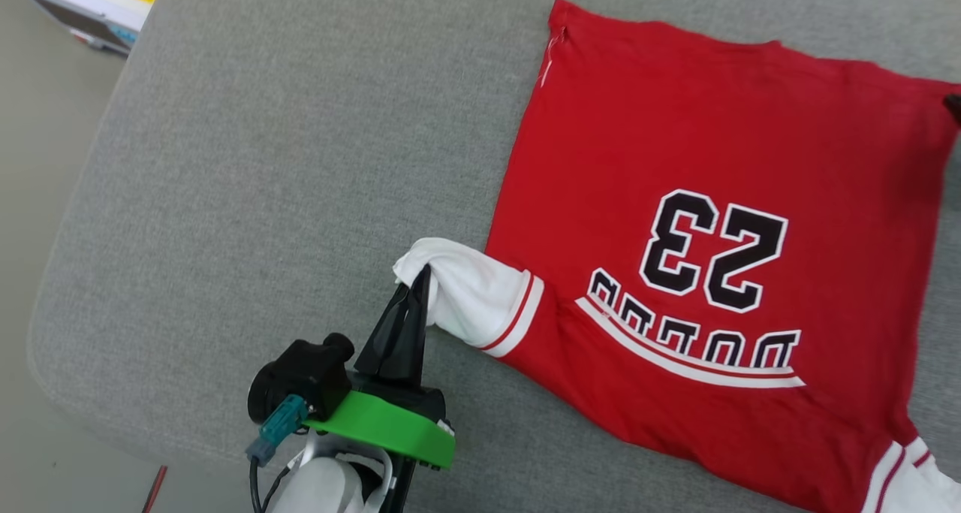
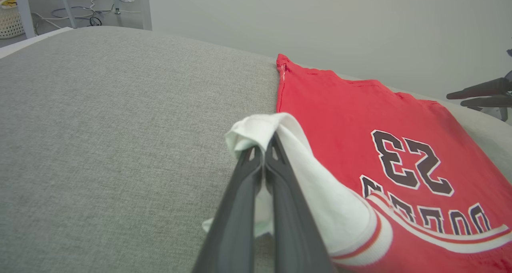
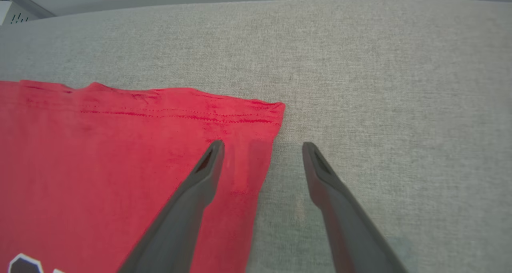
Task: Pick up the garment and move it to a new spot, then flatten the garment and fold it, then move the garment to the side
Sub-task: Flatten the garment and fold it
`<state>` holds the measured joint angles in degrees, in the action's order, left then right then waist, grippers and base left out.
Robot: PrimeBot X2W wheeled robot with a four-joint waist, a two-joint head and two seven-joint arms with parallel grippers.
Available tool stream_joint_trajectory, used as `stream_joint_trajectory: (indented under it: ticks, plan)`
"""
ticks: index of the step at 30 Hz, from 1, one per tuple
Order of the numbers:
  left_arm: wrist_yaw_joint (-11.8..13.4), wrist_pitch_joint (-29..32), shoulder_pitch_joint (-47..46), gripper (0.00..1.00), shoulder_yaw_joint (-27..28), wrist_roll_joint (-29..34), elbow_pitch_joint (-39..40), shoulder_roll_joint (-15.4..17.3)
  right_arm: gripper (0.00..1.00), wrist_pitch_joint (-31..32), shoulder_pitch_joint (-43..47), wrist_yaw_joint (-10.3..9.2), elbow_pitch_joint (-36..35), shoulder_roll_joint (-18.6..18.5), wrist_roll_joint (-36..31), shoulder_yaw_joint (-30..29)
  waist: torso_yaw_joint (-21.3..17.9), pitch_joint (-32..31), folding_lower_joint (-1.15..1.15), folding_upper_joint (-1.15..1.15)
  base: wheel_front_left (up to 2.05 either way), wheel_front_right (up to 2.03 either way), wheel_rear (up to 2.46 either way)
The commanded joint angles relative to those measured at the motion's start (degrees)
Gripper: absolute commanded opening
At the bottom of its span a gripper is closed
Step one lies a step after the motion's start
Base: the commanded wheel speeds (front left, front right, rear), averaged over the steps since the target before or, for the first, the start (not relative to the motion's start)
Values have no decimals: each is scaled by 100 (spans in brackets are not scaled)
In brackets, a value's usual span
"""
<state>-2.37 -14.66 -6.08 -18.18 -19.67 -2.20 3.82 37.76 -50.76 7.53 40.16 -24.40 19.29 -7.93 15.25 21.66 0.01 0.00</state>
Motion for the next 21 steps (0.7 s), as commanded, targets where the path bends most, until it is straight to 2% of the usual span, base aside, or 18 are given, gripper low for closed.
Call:
stream_joint_trajectory:
  ticks: [1, 9, 13, 15, 16, 21]
  plan:
    - [-53, -33, -145, 0, -5, 46, 56, -34, 100, 41, -161, -4, 95, -49, -67, 20, 293, 397, -1, 0, 0, 0, 0]
    - [-142, -34, -299, 0, -82, 35, 83, -84, 100, 165, -568, -4, 691, -67, -259, 49, 438, 685, -1, 0, 0, 0, 0]
    - [-141, -34, -287, 0, -53, 16, 34, -90, 100, 1040, -384, -4, 1271, -44, -257, 138, 461, 649, -1, 0, 0, 0, 0]
    - [-131, -34, -290, 0, -64, -20, 18, -91, 7, 1421, -344, -4, 1452, -26, -185, 62, 478, 626, -1, 0, 0, 0, 0]
    - [-124, -34, -297, 0, -68, -38, 16, -92, 0, 1550, -327, -4, 1479, -36, -196, 78, 485, 620, -1, 0, 0, 0, 0]
    - [-98, -34, -317, 0, -74, -86, -81, -93, 0, 1544, -345, -4, 1233, -141, -174, 79, 476, 445, -1, 0, 0, 0, 0]
